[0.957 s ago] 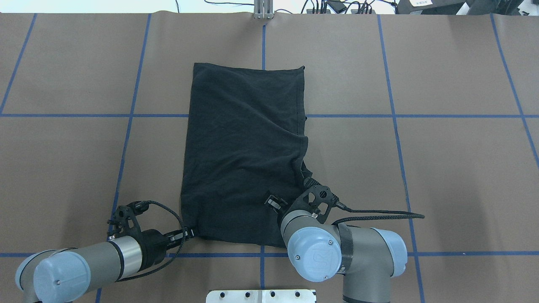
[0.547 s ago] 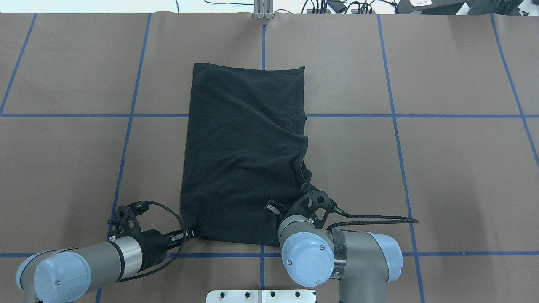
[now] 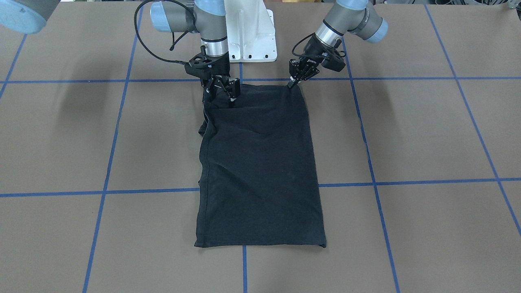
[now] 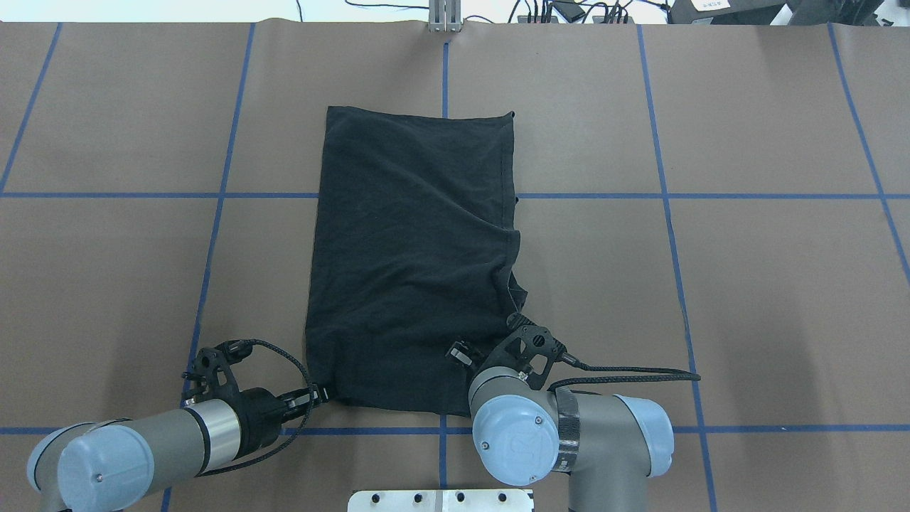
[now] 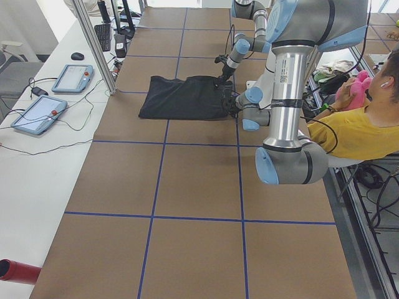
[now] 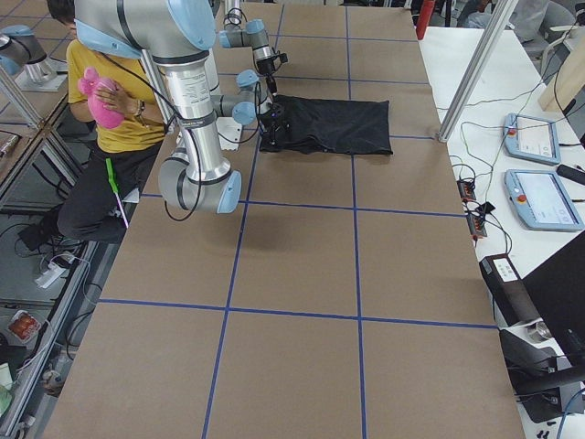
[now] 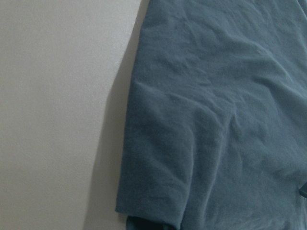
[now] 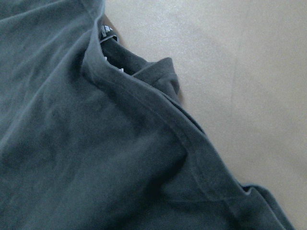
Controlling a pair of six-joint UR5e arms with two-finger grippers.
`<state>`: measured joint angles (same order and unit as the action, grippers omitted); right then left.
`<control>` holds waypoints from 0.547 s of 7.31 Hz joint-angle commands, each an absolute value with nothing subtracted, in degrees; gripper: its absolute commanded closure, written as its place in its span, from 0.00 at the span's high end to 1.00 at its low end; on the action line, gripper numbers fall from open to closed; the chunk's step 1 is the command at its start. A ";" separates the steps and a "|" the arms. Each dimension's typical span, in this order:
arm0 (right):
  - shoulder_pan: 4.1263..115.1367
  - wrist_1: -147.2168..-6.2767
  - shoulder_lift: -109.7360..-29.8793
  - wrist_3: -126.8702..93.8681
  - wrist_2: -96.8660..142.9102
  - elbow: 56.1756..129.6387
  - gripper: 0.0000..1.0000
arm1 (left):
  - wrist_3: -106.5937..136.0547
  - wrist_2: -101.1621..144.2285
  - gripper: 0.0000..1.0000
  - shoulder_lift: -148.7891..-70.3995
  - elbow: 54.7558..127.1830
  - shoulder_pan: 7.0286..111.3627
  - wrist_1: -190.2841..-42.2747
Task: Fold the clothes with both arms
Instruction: 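Adjust the right gripper's grip on the shirt's near corner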
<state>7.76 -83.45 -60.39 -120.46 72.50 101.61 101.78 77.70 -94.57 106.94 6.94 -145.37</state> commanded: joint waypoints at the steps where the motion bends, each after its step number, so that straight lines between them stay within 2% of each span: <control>1: 7.73 -83.32 -59.16 -121.72 72.25 100.73 0.47 | 101.78 77.70 0.00 -94.57 106.96 6.94 -145.37; 3: 8.00 -83.32 -56.17 -122.69 72.16 97.83 0.00 | 101.69 77.70 0.00 -94.57 107.05 6.94 -145.37; 4: 8.26 -83.32 -56.16 -122.70 72.16 98.08 0.00 | 101.69 77.78 0.00 -94.57 107.05 6.94 -145.46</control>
